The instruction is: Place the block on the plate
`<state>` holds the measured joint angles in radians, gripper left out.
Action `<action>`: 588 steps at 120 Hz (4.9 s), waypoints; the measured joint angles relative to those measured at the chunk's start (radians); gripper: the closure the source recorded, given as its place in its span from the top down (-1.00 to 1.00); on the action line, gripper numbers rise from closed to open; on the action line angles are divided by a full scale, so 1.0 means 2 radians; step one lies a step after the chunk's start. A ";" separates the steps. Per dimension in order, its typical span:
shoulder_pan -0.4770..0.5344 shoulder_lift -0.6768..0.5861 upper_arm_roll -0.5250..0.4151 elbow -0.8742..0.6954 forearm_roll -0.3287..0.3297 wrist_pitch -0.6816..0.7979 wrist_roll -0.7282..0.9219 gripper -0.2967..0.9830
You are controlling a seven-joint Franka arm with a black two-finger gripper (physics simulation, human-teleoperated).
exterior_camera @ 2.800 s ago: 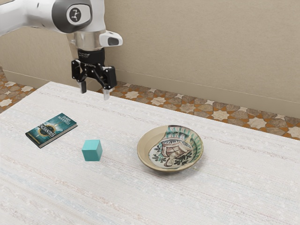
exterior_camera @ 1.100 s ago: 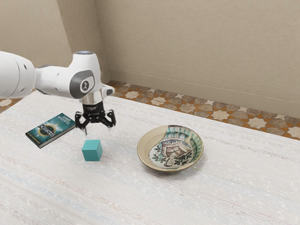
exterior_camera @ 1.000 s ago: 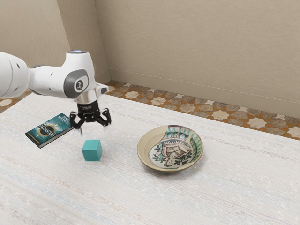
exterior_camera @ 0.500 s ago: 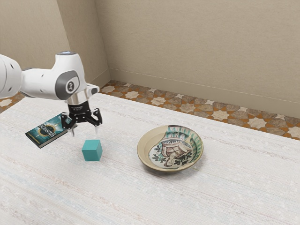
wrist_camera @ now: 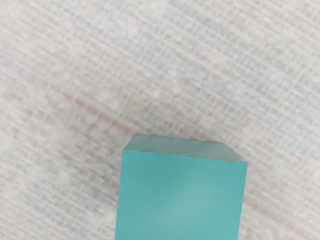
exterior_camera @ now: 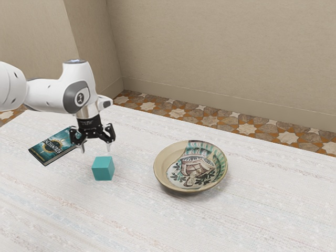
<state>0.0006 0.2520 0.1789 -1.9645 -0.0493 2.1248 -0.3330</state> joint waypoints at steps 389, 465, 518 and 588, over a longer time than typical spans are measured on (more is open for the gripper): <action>-0.028 -0.013 -0.004 0.021 -0.028 -0.003 0.018 0.03; -0.172 0.123 -0.038 0.302 -0.011 -0.129 -0.005 0.06; -0.190 0.179 -0.030 0.350 -0.039 -0.171 -0.026 0.05; -0.174 0.246 -0.035 0.348 -0.073 -0.147 -0.024 0.05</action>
<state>-0.3482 0.7438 0.1083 -1.2684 -0.1954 1.8301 -0.3812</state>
